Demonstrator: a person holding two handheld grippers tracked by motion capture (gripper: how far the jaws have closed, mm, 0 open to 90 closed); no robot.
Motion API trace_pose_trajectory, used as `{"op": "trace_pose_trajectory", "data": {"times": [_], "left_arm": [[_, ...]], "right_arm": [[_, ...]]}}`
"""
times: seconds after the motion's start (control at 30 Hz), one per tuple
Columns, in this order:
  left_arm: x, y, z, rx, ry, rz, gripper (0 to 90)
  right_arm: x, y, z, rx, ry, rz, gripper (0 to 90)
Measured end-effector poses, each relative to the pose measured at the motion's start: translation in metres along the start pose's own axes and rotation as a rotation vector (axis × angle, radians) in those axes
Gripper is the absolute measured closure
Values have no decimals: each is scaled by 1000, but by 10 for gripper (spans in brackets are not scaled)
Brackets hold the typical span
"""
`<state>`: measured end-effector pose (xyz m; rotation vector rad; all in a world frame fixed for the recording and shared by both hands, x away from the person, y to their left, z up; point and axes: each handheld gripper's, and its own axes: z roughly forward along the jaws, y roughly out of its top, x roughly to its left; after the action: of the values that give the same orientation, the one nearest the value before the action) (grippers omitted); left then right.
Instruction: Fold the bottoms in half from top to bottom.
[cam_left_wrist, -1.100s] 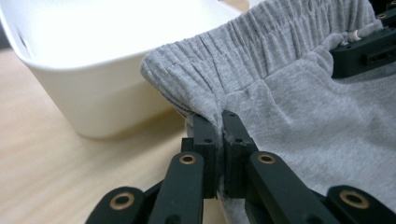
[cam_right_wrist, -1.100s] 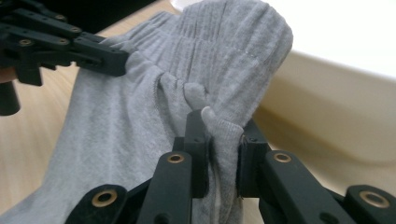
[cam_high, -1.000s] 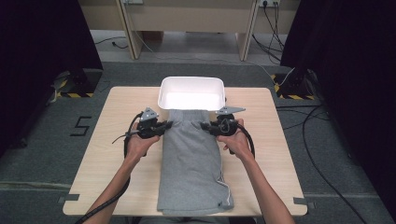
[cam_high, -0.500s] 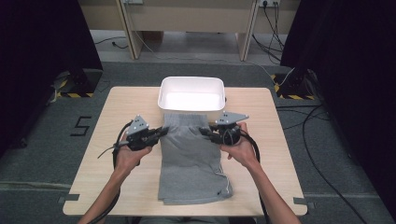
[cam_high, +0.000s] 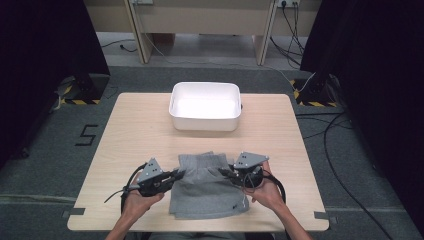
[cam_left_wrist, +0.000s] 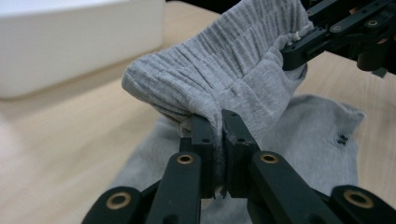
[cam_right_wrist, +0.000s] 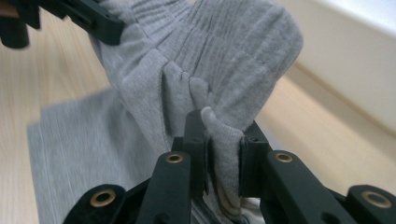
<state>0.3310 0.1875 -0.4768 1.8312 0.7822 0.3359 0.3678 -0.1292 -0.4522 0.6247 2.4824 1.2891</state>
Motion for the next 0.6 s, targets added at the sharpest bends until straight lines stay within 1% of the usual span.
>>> {"op": "trace_pose_trajectory", "data": {"times": [0.07,0.13,0.17,0.2,0.3,0.37,0.47,0.53,0.6], "left_arm": [[-2,-8,4,20,-9,-7,833],[-5,-17,9,51,-10,0,819],[-6,-19,10,59,-9,-1,811],[-7,-22,10,61,-13,-9,806],[-10,-25,10,79,-32,-9,779],[-13,-25,8,79,-46,-21,739],[-15,-22,4,59,-52,-23,686],[-14,-17,1,37,-49,-29,640],[-10,-11,-2,3,-45,-51,601]], "right_arm": [[1,-8,4,25,9,8,765],[2,-14,6,57,20,4,740],[3,-18,7,71,20,1,727],[3,-20,8,74,20,-1,713],[6,-25,8,93,34,1,657],[8,-27,7,98,39,-15,642],[12,-30,6,104,35,-21,647],[14,-32,6,112,25,-52,659],[17,-34,6,120,40,-76,660]]}}
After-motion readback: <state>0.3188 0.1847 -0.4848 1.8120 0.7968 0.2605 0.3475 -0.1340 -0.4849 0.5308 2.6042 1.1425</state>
